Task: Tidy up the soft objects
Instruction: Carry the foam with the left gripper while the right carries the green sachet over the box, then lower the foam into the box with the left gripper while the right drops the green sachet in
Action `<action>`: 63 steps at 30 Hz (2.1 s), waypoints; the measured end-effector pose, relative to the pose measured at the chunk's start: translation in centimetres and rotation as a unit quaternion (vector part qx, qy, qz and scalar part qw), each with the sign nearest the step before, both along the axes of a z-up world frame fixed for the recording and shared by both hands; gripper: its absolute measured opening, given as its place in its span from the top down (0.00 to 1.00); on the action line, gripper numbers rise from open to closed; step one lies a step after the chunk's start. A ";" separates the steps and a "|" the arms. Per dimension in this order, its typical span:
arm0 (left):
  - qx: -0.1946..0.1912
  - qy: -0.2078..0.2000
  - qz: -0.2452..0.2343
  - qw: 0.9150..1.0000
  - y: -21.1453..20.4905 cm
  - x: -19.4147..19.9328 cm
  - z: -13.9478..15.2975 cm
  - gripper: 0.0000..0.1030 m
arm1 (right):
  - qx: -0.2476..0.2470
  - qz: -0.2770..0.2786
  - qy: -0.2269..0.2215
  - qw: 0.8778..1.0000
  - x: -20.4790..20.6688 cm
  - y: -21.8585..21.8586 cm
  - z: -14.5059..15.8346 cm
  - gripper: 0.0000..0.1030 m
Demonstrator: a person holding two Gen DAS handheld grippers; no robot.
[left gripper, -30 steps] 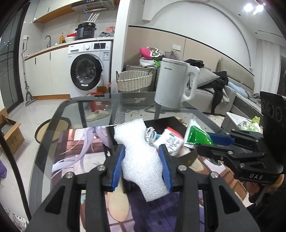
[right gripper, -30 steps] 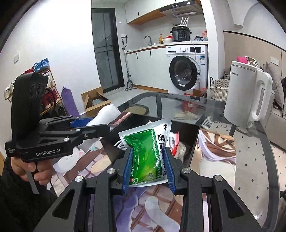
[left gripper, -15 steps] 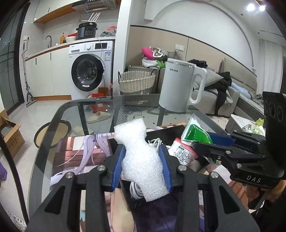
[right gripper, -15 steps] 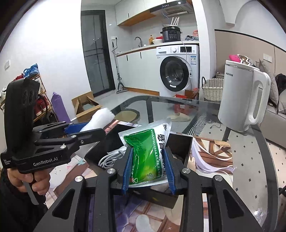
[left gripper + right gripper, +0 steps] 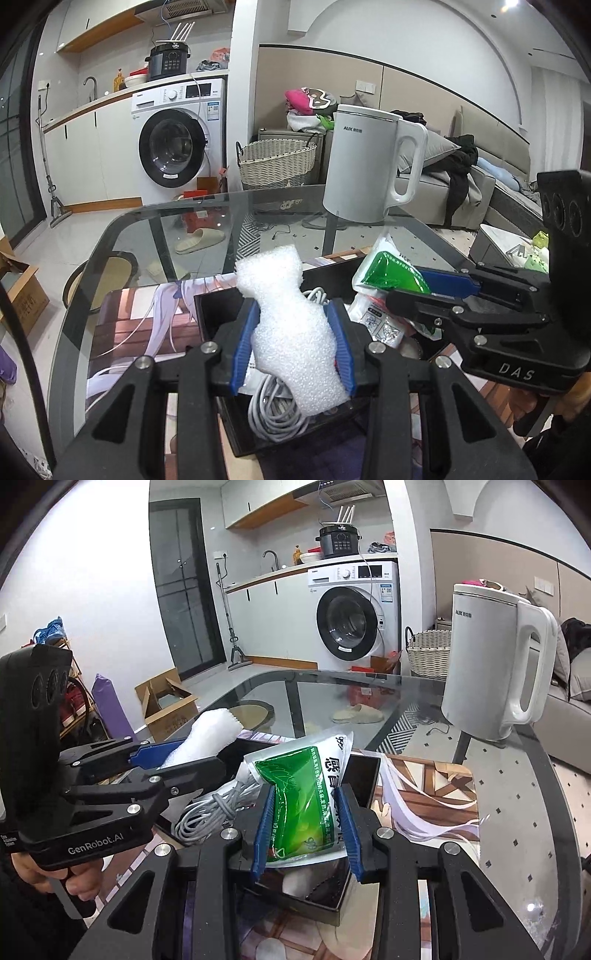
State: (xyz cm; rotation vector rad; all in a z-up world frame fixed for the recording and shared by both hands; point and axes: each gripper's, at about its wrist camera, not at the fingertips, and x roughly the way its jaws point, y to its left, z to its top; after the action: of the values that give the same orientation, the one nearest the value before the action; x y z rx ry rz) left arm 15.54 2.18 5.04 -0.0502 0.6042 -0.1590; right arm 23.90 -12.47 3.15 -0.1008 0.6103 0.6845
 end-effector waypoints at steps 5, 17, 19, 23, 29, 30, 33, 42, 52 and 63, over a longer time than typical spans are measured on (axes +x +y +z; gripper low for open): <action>0.002 0.005 0.001 1.000 -0.1 0.5 -0.6 0.63 | -0.004 0.005 0.001 1.000 -0.1 0.5 0.0 0.67; 0.008 0.009 0.002 1.000 0.0 0.8 -1.4 0.63 | -0.038 0.012 0.016 0.999 0.0 2.1 -1.6 0.66; 0.007 0.011 0.000 1.000 -0.1 0.8 -1.5 0.63 | -0.041 0.011 0.013 0.999 -0.1 2.2 -1.6 0.66; 0.013 0.011 -0.005 1.000 -0.5 0.7 -1.6 0.63 | -0.036 0.011 0.003 0.999 -0.4 2.0 -1.3 0.47; 0.014 0.015 -0.006 1.000 -0.4 0.9 -1.7 0.63 | -0.025 -0.013 -0.021 0.999 -0.9 0.4 -0.3 0.42; 0.013 0.016 -0.004 1.000 -0.3 1.0 -1.7 0.63 | -0.024 -0.017 -0.020 0.999 -0.9 0.2 -0.3 0.42; 0.018 0.020 -0.003 1.000 -0.3 1.1 -1.9 0.63 | -0.024 -0.019 -0.023 0.999 -1.1 -0.4 -0.3 0.40; 0.031 0.034 -0.001 0.999 -0.8 1.5 -2.3 0.58 | -0.020 -0.015 -0.027 0.999 -1.8 -1.4 -0.3 0.30; 0.005 0.010 0.018 1.000 -0.4 -1.0 -1.1 0.16 | -0.004 -0.018 -0.035 0.999 -3.2 -2.6 0.0 0.10; -0.019 -0.027 0.045 0.998 1.1 -4.9 -0.5 0.00 | -0.006 -0.025 -0.055 0.998 -5.2 -2.8 -0.1 0.00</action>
State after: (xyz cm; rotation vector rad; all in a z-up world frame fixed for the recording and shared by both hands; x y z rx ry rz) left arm 10.68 3.29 4.58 -0.1102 0.5444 -0.0837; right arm 18.75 -15.27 3.02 -0.1322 0.5097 0.6231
